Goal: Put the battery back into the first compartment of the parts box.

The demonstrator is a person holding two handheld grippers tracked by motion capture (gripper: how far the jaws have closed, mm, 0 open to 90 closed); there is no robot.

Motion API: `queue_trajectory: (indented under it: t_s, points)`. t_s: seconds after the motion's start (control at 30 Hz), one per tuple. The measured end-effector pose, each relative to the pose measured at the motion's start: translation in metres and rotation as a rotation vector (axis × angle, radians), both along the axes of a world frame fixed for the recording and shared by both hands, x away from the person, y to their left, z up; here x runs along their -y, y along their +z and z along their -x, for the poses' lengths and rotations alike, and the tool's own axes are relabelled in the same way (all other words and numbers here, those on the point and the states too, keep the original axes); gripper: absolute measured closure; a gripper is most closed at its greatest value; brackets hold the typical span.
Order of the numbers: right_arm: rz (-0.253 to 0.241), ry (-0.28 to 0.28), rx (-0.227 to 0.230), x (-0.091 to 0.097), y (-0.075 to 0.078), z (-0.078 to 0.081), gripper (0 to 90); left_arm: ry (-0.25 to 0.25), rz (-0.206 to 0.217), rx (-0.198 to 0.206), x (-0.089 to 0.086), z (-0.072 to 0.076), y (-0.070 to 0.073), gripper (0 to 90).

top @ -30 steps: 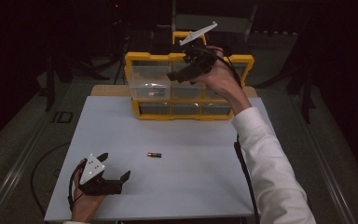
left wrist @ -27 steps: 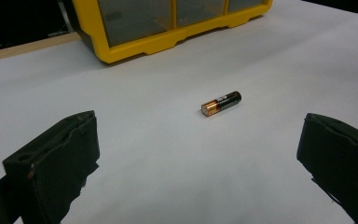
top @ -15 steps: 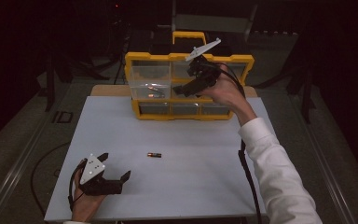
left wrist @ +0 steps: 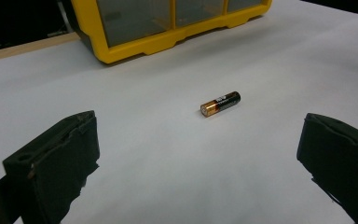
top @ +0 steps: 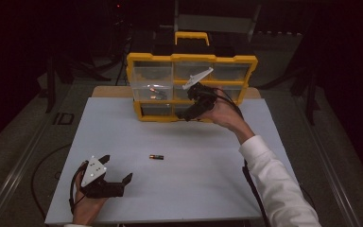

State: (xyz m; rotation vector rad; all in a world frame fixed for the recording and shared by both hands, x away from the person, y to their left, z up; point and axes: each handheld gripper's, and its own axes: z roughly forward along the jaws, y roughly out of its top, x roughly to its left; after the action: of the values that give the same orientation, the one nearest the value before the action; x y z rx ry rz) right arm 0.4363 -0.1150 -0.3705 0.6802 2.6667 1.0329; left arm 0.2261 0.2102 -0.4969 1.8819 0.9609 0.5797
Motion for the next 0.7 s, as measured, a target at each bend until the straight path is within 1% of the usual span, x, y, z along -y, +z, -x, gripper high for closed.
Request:
queue_trajectory:
  t_s: [0.03,0.07,0.1,0.23,0.33,0.5,0.57,0.6,0.67,0.7]
  points:
    - [0.002,0.008,-0.007,-0.001,-0.006,0.001,12.3,0.0,0.001,0.0,0.0,0.0,0.0,0.0]
    - [0.002,0.008,-0.007,-0.001,-0.006,0.001,12.3,0.0,0.001,0.0,0.0,0.0,0.0,0.0]
    - [0.015,0.017,-0.013,-0.003,-0.017,0.004,12.7,-0.001,0.001,0.0,0.0,0.0,0.0,0.0]
    - [0.044,0.028,-0.047,-0.009,-0.039,0.008,13.1,0.0,0.001,0.001,0.0,0.0,0.0,0.0]
    - [0.056,0.048,-0.055,-0.013,-0.052,0.012,13.6,0.001,0.001,0.003,0.0,0.0,0.0,0.0]
    - [0.082,0.076,-0.077,-0.022,-0.07,0.019,14.2,-0.001,-0.001,0.003,0.0,0.0,0.0,0.0]
    - [0.096,0.098,-0.084,-0.027,-0.076,0.023,14.4,0.0,-0.001,0.003,0.0,0.0,0.0,0.0]
    - [0.096,0.098,-0.084,-0.027,-0.076,0.023,14.4,0.0,-0.001,0.003,0.0,0.0,0.0,0.0]
    - [0.11,0.114,-0.086,-0.032,-0.082,0.026,14.6,0.0,-0.001,0.002,0.0,0.0,0.0,0.0]
    - [0.115,0.117,-0.096,-0.035,-0.084,0.029,14.7,0.0,0.0,0.002,0.0,0.0,0.0,0.0]
